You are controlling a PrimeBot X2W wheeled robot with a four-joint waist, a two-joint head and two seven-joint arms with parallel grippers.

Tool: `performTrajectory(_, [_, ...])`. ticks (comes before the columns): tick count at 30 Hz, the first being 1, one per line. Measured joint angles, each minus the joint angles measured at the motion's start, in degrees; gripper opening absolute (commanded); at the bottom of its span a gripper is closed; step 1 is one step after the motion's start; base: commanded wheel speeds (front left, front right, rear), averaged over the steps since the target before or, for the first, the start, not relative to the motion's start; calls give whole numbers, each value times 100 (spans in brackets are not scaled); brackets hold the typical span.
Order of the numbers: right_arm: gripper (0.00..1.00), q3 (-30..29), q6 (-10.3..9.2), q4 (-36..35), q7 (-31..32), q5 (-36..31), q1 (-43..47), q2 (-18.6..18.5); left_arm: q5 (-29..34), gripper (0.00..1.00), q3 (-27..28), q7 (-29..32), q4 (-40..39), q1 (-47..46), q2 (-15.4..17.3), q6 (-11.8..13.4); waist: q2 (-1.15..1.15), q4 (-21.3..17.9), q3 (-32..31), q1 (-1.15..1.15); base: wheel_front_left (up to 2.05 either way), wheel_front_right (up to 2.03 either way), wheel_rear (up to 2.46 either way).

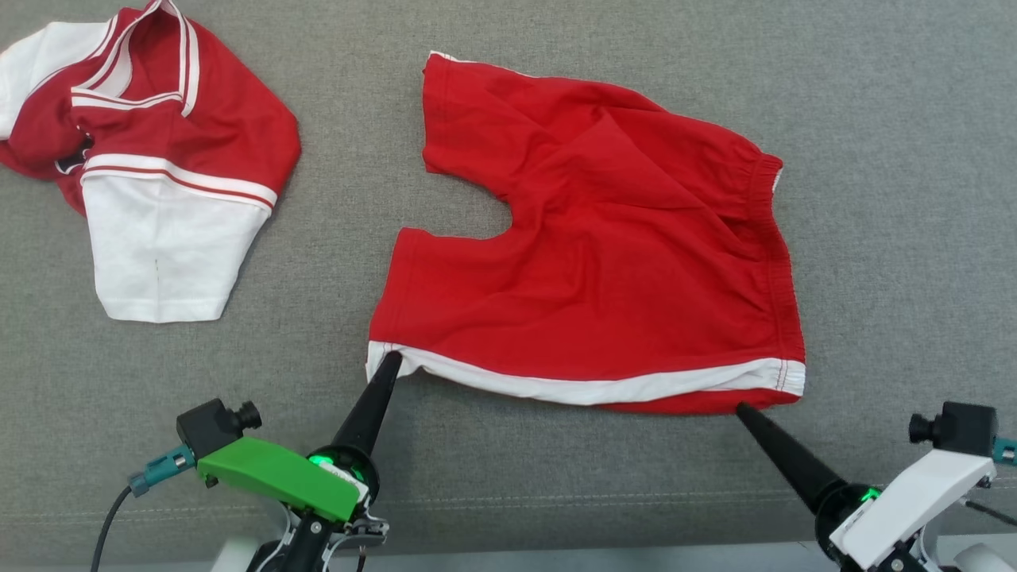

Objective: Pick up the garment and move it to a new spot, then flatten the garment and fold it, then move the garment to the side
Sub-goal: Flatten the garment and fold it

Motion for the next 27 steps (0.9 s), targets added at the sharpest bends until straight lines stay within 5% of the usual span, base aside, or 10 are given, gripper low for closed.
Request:
performTrajectory(15, [95,-401,52,-71,-170,773,145,504,-13,0,-143,9,-161,198,88,-1,0,-17,65,0,0,0,0])
performTrajectory(27, [91,-560,-11,-11,-178,868,89,509,37,0,-198,18,-344,262,148,-1,0,22,185,0,0,0,0])
